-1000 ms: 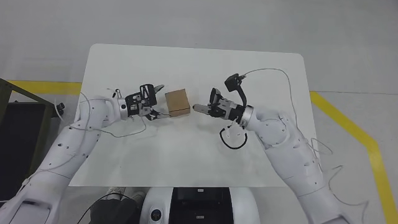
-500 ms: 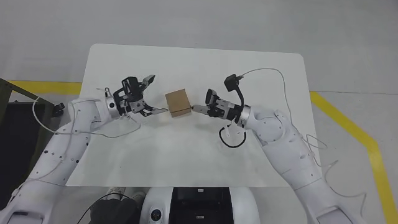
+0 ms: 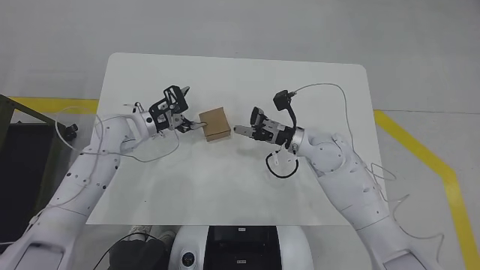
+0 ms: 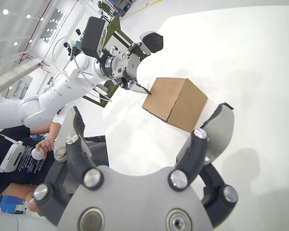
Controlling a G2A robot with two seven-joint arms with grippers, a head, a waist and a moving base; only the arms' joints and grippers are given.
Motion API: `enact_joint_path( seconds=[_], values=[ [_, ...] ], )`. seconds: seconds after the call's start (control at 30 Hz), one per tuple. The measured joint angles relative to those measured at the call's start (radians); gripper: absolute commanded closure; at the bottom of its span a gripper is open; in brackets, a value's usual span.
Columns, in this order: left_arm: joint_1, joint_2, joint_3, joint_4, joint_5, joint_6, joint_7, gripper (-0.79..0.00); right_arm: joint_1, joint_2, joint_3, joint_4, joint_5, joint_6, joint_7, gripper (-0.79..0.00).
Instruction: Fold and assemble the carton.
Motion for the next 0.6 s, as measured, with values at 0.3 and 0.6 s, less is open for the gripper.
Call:
enact_joint_path(
  seconds=[0.3, 0.6],
  values=[
    [0.029, 0.008, -0.033, 0.035, 0.012, -0.019, 0.023, -0.785, 0.003, 0.002, -0.013, -0.009, -0.01, 0.011, -0.004, -0.785],
    [0.092, 0.019, -0.076, 0.075, 0.001, -0.04, 0.057, -0.785, 0.015, -0.002, -0.046, -0.012, -0.022, 0.023, -0.008, -0.785]
  ],
)
